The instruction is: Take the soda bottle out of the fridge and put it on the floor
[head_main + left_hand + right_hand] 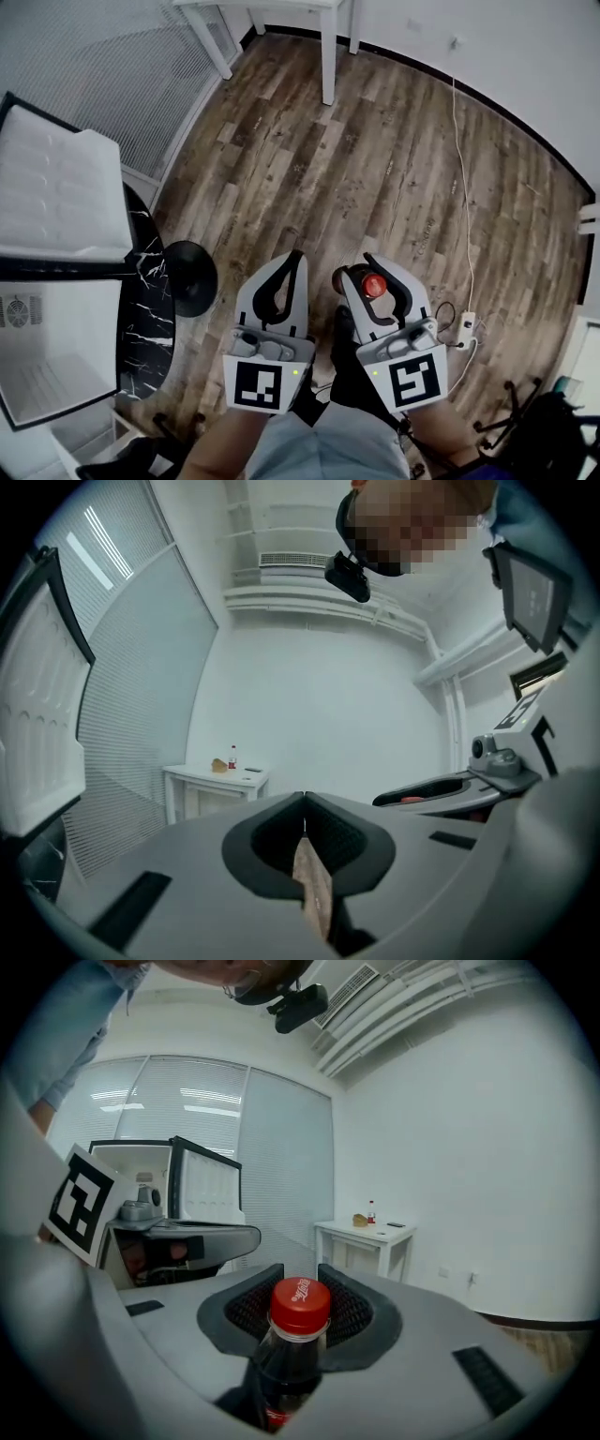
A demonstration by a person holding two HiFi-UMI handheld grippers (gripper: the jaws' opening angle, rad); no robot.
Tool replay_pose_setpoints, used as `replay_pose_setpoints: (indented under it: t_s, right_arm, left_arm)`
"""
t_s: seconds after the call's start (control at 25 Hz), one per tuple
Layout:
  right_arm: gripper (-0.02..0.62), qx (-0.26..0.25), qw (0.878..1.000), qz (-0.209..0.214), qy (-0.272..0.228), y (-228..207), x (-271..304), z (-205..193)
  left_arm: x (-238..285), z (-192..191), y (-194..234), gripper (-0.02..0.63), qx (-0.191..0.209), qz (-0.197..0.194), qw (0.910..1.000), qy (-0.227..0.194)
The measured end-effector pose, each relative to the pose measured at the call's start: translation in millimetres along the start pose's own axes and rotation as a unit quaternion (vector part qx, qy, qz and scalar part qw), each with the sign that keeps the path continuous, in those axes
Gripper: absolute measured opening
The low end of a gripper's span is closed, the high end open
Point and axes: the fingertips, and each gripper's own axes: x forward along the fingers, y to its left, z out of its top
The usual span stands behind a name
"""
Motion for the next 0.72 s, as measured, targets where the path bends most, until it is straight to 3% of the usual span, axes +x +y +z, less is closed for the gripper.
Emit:
replay_pose_setpoints:
  t_s: [0.36, 0.72]
  right_arm:
    - [0.127, 0.025, 0.996, -0.076, 0.027, -59, -20, -73]
    - [0.127, 0.044, 0.991, -0.122, 0.038, -94, -18, -154]
  left_arm:
    - [51, -68, -44, 0.017, 0.003, -0.072, 0.9966, 0.041]
    - [75, -139, -54, 0.017, 0.023, -0.104, 0.9929, 0.052]
